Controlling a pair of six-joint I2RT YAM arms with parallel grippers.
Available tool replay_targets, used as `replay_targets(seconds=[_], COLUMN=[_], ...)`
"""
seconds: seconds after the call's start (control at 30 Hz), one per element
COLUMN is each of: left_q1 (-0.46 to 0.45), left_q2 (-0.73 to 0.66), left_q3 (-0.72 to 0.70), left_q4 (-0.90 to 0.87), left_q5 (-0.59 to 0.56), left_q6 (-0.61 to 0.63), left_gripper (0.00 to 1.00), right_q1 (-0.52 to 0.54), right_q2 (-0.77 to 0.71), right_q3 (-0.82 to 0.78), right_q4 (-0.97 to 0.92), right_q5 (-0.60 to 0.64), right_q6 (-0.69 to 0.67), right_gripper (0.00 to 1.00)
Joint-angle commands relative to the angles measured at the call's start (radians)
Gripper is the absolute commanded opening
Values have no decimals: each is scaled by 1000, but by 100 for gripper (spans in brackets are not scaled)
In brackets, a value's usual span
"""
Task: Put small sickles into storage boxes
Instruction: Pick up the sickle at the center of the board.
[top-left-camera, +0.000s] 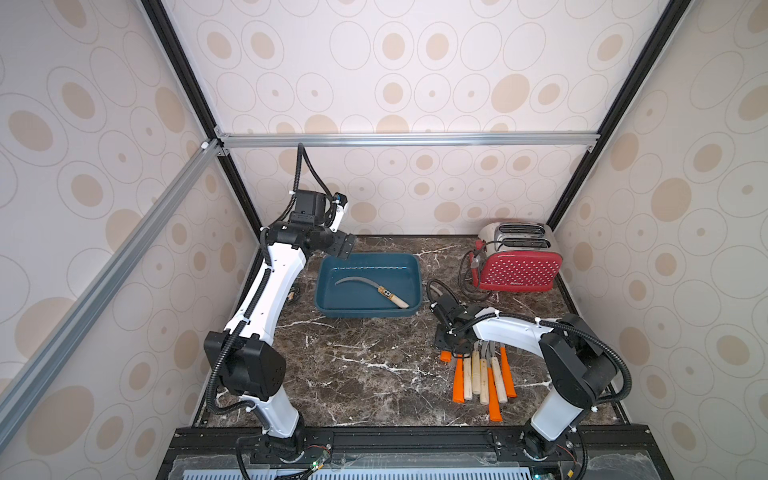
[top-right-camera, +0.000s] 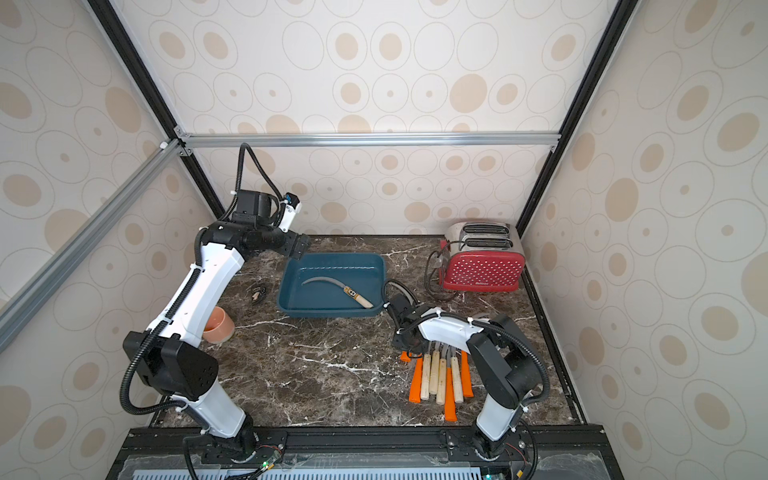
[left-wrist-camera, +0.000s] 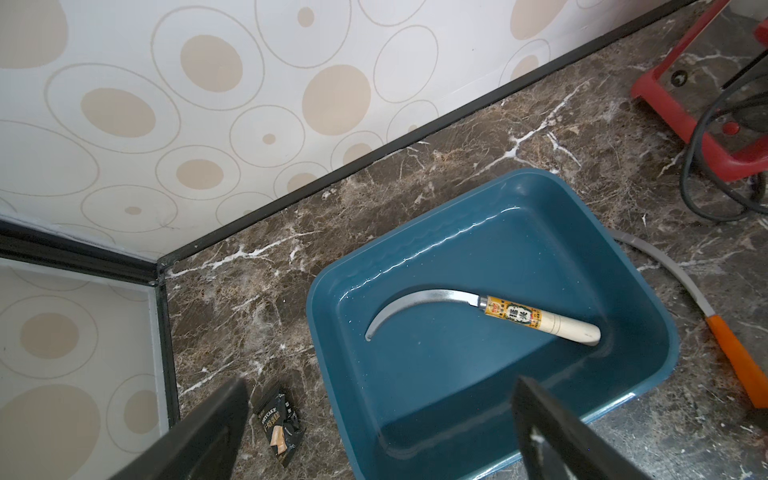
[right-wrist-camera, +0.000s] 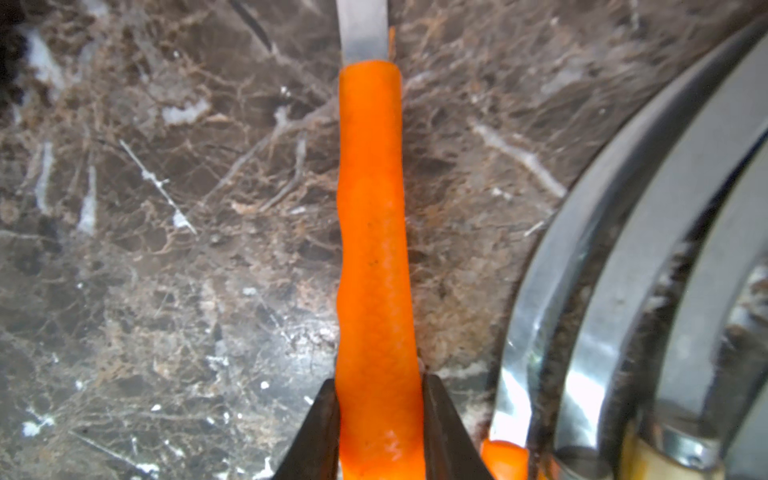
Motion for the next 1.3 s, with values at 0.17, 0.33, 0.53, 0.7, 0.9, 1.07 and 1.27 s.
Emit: replay_targets(seconds=[0.17,0.33,0.53,0.7,0.9,1.07,1.27], left_q1=[-4,-4,-4,-4,-4,-3,-4], left_q2=[6,7,10,9,10,8,1], left_q3=[52,56,59,59,65,68,65], left_q4=[-11,-14,-13,-12,-14,-17,-19], left_q5=[14,23,22,23,22,22,13], left_q6=[-7,-13,-16,-17,-17,-19,-16], left_gripper=[99,99,99,99,99,99,99], right_q1=[-37,-53,-71,-81,-90,-106,-119], right_q2=[-38,-64,-83,-69,-85,-126,-174], right_q3=[-24,-28,-43,-42,-32,-22,0], right_q4=[-41,-33,8,22,42,37,21], right_q5=[9,-5,-42,-62,-79,-87,-93], right_q6=[-17,-23,-28,-37,-45,-60,-111], right_gripper=[1,1,1,1,1,1,1])
